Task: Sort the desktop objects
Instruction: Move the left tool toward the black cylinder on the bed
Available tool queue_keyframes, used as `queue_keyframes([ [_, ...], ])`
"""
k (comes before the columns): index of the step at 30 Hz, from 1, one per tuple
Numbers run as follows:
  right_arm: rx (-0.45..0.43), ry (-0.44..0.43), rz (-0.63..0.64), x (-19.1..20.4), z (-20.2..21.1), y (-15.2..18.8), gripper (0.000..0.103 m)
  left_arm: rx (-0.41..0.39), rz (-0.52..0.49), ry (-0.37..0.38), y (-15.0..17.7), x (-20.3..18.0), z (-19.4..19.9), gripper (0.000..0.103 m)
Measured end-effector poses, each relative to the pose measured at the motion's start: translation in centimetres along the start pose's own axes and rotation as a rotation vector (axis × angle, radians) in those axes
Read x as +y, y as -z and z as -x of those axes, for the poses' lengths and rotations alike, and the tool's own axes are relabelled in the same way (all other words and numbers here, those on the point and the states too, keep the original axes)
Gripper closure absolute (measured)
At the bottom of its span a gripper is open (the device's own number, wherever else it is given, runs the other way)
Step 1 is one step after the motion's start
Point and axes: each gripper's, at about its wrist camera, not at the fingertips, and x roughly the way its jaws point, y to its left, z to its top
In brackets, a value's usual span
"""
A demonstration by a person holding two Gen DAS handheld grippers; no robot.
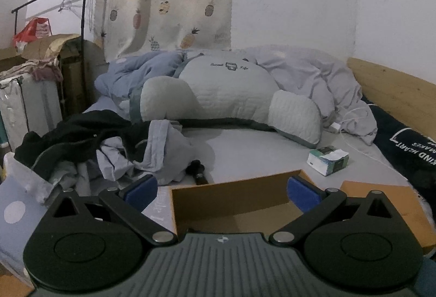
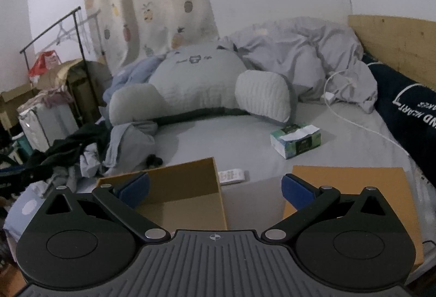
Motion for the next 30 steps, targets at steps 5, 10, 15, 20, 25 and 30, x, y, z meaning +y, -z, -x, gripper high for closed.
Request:
queue_keyframes([
  [5,0.016,-0.004,-0.023,-0.4,-1.3,0.1,0.000,0.031,0.012,0.016,-1.4,0.1,-1.9,0.000],
  [10,0.019,-0.012,-0.026,-0.8,-2.3,-0.7,0.000,0.065,0.040,0.011,-2.7,0.8,-4.4,0.000],
  [15,-0.003,-0.019,-0.033,-0.6,-3.1,-2.4,0.000,0.113,0.064,0.007,-4.1,1.4,-7.7,0.000],
  [20,-0.009,-0.028,-0.026,-0.5,-4.4,-3.5,0.000,0.191,0.111,0.012,-5.3,2.3,-12.2,0.000],
  [25,-0.009,-0.032,-0.020,-0.3,-5.8,-4.5,0.000,0.250,0.136,-0.005,-6.0,2.8,-16.8,0.000],
  [30,0.001,-0.016,-0.026,-0.5,-7.1,-5.1,0.000,0.336,0.155,-0.027,-6.1,3.3,-21.7,0.000],
])
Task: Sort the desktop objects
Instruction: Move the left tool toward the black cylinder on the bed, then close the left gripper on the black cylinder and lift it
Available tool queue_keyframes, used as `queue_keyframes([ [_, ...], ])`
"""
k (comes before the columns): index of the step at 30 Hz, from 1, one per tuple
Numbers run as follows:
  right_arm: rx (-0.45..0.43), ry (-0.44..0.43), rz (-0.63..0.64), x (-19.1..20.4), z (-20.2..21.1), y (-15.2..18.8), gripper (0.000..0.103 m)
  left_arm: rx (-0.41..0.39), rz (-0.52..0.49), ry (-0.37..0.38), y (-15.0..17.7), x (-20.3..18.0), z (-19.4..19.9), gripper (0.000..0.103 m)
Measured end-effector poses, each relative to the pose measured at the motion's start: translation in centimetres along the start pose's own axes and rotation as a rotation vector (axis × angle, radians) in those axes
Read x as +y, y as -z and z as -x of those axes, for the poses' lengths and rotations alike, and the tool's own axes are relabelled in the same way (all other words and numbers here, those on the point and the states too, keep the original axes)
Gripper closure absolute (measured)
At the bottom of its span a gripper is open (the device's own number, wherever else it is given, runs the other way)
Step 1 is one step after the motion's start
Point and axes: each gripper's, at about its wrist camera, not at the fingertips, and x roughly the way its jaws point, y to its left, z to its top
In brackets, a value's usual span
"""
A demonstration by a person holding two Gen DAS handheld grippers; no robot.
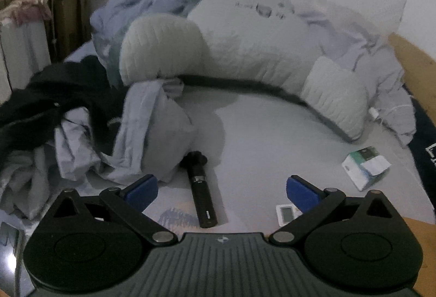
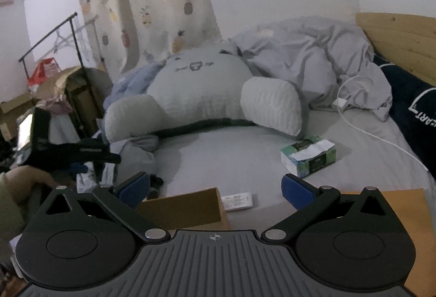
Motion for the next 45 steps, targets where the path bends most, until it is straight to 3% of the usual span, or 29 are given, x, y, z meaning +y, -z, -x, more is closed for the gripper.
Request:
queue_keyframes([
  [14,0.184,0.068,-0.140,-3.5,-11.7,-2.7,0.000,0.235,-0.035,-0.066,-1.0,-0.2,-10.4,0.007],
  [16,0.199,0.069,-0.151,-3.9,-13.2,-1.7,0.000,0.270,-0.022,-0.069,-1.3,0.0,-11.8,0.009],
  [22,0.221,0.059,-0.151,-3.8,-15.2,-1.6,0.000,0.386,-0.003,-0.116,-1.6,0.8,-16.2,0.019],
  [32,0.242,0.075,-0.176,-4.4,-16.8,-0.5,0.000,0.577,0.103,-0.096,-1.0,2.5,-19.3,0.038],
  [35,0.247,0.078,-0.190,-4.8,-16.9,-0.2,0.000,0.586,0.075,-0.123,-1.2,2.1,-19.1,0.047],
  [37,0.250,0.081,-0.199,-5.0,-16.9,0.1,0.000,0.583,0.064,-0.135,-1.4,1.9,-18.7,0.064],
  [38,0.251,0.082,-0.204,-5.1,-16.9,0.2,0.000,0.581,0.060,-0.139,-1.5,1.8,-18.5,0.066],
  [45,0.258,0.092,-0.225,-6.8,-16.2,-0.2,0.000,0.557,0.080,-0.131,-2.3,2.0,-16.5,0.068],
])
